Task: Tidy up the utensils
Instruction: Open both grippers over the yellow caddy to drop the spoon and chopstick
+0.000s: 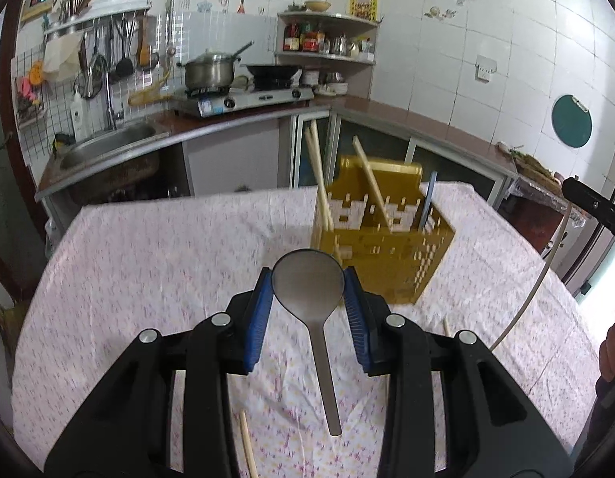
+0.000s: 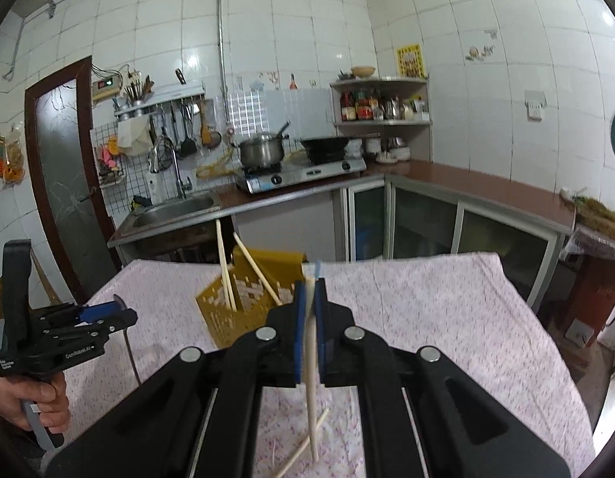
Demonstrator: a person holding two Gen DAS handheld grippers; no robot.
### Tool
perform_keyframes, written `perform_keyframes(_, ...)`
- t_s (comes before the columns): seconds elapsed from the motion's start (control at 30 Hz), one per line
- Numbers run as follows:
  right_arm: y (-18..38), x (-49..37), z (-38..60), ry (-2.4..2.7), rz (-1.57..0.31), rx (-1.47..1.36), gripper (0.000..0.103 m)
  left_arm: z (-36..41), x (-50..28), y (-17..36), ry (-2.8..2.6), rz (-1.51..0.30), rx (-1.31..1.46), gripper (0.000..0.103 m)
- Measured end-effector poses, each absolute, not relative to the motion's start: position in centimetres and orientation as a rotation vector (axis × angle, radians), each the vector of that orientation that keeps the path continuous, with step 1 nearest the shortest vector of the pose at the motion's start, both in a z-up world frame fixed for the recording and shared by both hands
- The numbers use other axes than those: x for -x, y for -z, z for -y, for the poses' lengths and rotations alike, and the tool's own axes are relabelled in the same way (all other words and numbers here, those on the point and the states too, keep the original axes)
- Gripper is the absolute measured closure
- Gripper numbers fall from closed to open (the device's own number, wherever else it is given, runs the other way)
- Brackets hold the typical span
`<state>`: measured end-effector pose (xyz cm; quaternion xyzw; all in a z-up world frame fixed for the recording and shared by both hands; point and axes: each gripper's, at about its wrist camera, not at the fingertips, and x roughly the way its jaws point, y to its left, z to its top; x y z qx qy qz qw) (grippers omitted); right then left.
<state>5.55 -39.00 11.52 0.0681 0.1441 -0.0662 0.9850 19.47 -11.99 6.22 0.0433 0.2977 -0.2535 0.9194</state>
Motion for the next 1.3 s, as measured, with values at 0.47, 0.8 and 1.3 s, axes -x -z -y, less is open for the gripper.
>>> perform_keyframes(0.47,-21.3,-7.4,37.5,0.099,-0.059,-0.07,0.098,15.9,-22.2,-16.7,0.558,-0.393,-0.072,0.069)
perform_keyframes(0.8,-22.5,-11.9,38.3,0.082,-0.061,-0.092,0.098,19.5,-26.4,-18.0,0.553,-0.379,-0.071,0.069)
perform_keyframes(1.3,-18.6,-17.3,38.5,0.04,-0.133,-0.111,0.098,21.3,-31.3,-13.6,0.551,-0.459,-0.058,0.068)
